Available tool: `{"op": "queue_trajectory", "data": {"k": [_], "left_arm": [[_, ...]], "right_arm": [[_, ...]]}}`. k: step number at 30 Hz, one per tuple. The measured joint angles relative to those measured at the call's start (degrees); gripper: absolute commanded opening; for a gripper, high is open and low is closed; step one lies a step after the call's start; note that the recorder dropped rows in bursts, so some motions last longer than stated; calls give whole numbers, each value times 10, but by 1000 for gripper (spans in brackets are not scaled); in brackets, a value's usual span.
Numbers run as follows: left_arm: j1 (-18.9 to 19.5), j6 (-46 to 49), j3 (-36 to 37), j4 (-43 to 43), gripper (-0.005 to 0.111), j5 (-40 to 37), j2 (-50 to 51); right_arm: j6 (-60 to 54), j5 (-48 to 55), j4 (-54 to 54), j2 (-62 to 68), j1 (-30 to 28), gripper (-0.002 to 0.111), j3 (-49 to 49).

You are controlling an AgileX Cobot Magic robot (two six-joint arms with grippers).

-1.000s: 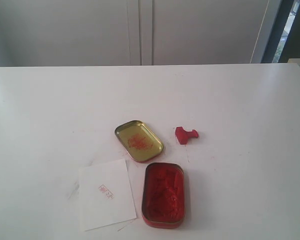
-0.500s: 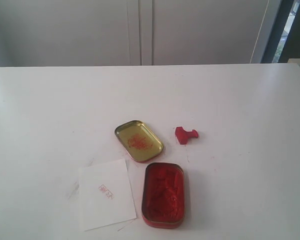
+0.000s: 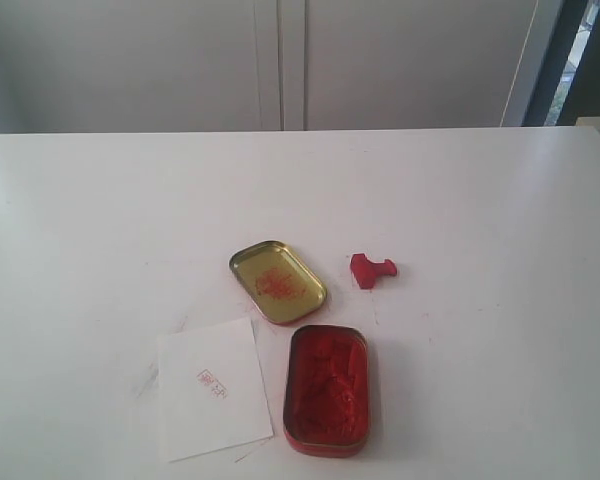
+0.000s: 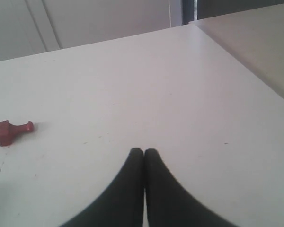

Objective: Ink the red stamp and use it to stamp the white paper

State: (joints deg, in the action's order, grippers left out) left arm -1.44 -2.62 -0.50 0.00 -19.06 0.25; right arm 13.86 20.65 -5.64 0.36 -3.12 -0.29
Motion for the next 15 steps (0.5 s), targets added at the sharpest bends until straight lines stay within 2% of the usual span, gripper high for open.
{"op": "queue_trajectory", "data": {"k": [5,15], "left_arm": [[0,0,0,0,0,0,0],[0,0,0,0,0,0,0]], "right_arm": [[0,0,0,0,23,0,0],[1,-1,0,0,25,0,0]]}}
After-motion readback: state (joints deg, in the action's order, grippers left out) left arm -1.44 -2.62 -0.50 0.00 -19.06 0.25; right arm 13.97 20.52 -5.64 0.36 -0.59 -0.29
